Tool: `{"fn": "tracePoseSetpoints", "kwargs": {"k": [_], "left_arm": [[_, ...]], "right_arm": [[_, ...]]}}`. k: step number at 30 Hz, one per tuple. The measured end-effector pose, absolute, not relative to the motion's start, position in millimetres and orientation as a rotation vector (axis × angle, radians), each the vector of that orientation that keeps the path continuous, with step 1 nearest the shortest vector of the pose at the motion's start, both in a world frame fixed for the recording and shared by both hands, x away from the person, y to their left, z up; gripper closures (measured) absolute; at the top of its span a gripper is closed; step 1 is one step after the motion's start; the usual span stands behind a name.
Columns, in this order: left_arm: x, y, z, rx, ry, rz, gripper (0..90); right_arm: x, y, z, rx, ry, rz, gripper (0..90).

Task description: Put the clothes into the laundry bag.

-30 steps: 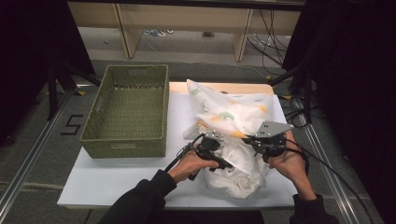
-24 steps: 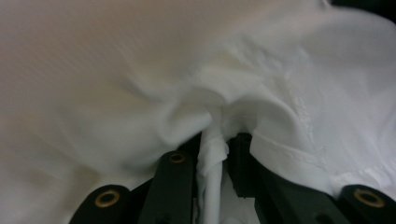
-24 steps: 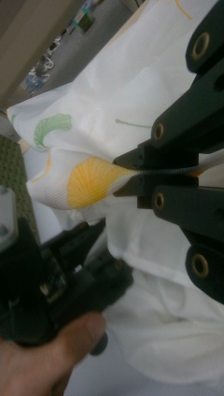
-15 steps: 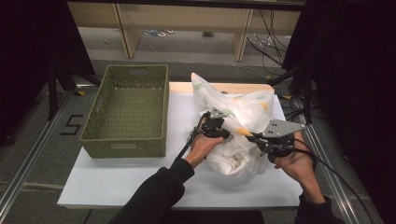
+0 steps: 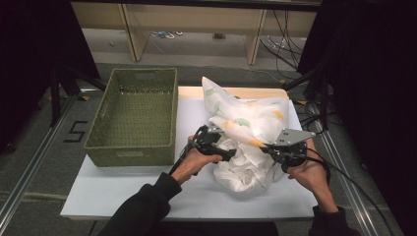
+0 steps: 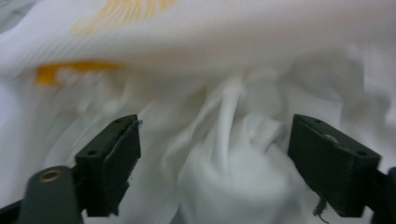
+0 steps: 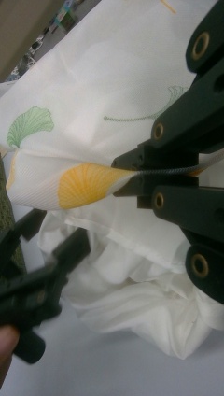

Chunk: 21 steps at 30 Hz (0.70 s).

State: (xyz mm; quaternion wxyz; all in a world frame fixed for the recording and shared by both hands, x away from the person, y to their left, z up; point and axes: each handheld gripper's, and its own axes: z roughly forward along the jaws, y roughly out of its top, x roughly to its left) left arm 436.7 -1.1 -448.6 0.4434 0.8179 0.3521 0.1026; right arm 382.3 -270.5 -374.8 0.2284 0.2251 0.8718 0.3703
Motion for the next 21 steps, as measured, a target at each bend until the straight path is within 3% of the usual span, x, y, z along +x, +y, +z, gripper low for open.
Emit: {"fn": "tracePoseSetpoints", "kwargs": {"k": [4, 8, 11, 12, 13, 14, 17, 21], "left_arm": [[444.4, 7.5, -464.8, 2.036, 0.917, 0.226, 14.3], [457.1, -4.4, -474.7, 2.057, 0.828, 0.288, 8.8], [466.2, -15.8, -483.3, 1.986, 0.847, 0.185, 35.7], [469.5, -19.4, -485.5, 1.989, 0.843, 0.151, 35.7], [470.5, -24.7, -484.7, 1.973, 0.832, 0.137, 64.0], [470.5, -24.7, -484.7, 1.973, 0.832, 0.137, 70.2], [463.1, -34.7, -474.3, 1.936, 0.803, 0.153, 77.7], [457.5, -39.0, -461.2, 1.859, 0.794, 0.133, 78.7]], "right_arm": [[382.9, -266.7, -376.7, 0.609, 2.409, 1.019, 89.9], [382.9, -264.3, -378.1, 0.609, 2.416, 1.011, 89.9], [383.3, -265.0, -379.4, 0.600, 2.419, 1.016, 89.9], [383.6, -265.5, -379.6, 0.602, 2.422, 1.016, 89.9], [383.3, -265.3, -379.9, 0.618, 2.422, 1.015, 89.9], [383.3, -265.3, -379.9, 0.618, 2.422, 1.015, 89.9], [381.5, -265.1, -378.2, 0.611, 2.433, 1.016, 89.9], [380.6, -266.4, -376.0, 0.599, 2.426, 1.031, 89.9]]}}
